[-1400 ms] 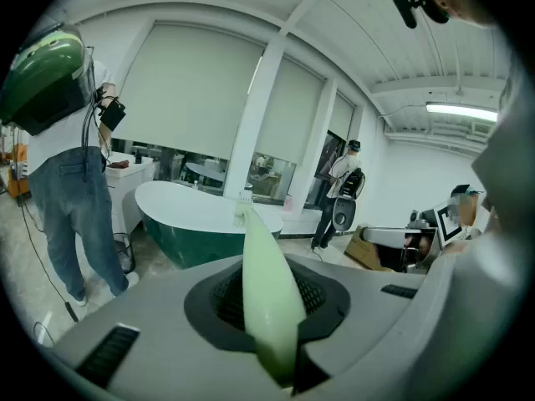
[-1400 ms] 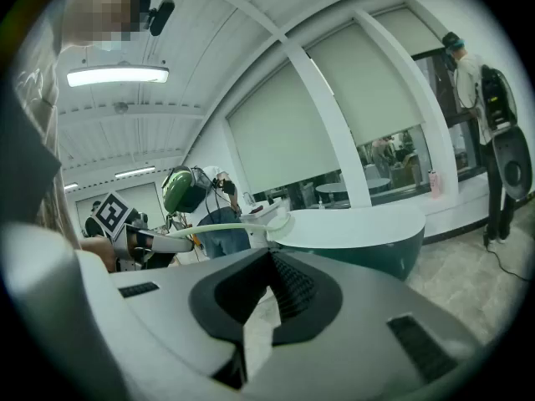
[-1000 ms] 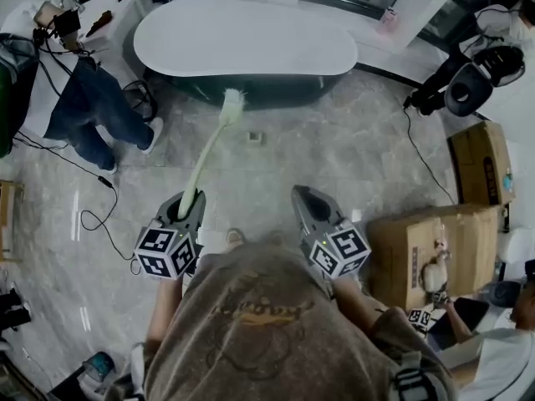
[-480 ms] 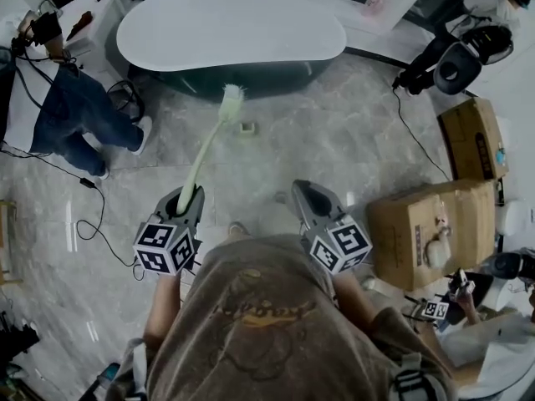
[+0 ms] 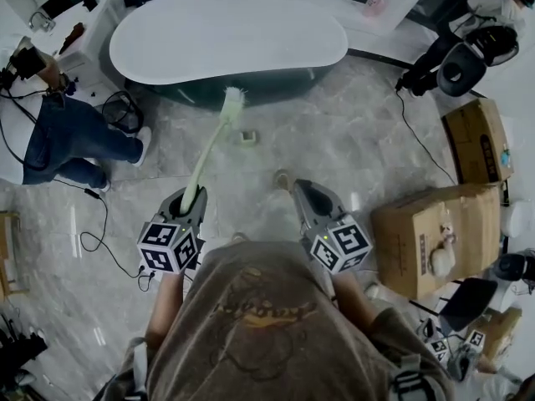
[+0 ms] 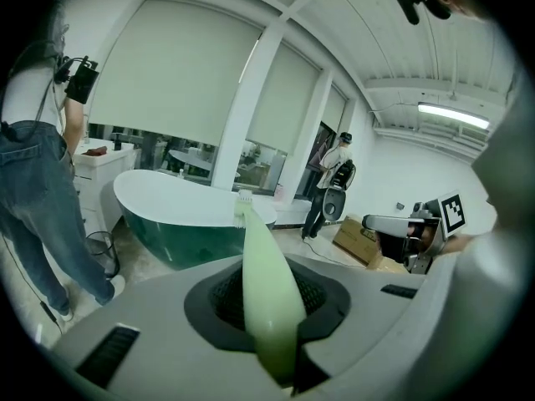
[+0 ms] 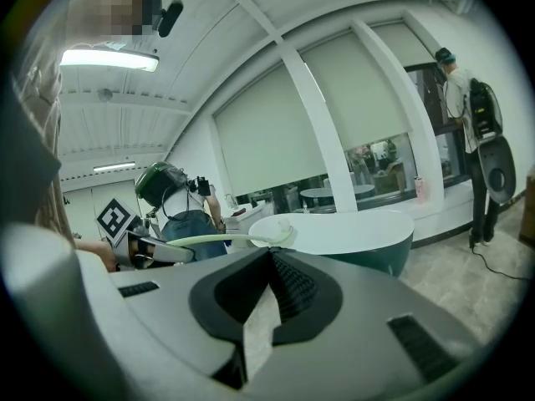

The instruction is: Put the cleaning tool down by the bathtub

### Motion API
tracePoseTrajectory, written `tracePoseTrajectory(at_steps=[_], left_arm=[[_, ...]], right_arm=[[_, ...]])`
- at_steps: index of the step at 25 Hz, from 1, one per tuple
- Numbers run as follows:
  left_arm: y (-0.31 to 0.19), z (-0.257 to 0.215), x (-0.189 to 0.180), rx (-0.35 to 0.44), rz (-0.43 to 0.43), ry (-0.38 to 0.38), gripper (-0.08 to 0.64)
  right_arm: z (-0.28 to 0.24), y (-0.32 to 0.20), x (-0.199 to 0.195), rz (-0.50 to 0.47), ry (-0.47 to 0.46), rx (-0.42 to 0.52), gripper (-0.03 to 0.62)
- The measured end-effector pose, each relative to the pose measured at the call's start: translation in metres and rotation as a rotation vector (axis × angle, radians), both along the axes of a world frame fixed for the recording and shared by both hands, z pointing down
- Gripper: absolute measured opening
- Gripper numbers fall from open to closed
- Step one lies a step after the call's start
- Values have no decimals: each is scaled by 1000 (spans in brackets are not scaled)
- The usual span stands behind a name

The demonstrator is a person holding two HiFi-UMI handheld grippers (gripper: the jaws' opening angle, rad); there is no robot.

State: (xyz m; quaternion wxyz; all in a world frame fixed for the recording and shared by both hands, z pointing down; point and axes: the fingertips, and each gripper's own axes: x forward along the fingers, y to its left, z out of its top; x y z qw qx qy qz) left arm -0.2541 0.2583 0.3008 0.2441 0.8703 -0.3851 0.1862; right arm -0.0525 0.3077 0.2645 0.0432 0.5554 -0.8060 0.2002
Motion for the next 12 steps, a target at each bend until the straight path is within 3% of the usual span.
tracePoseTrajectory(at_steps=[12], left_arm=[[-89,0,65,-39,25,-14,60]], right_arm=[[-2,-116,61,-28,-59,-6,2]])
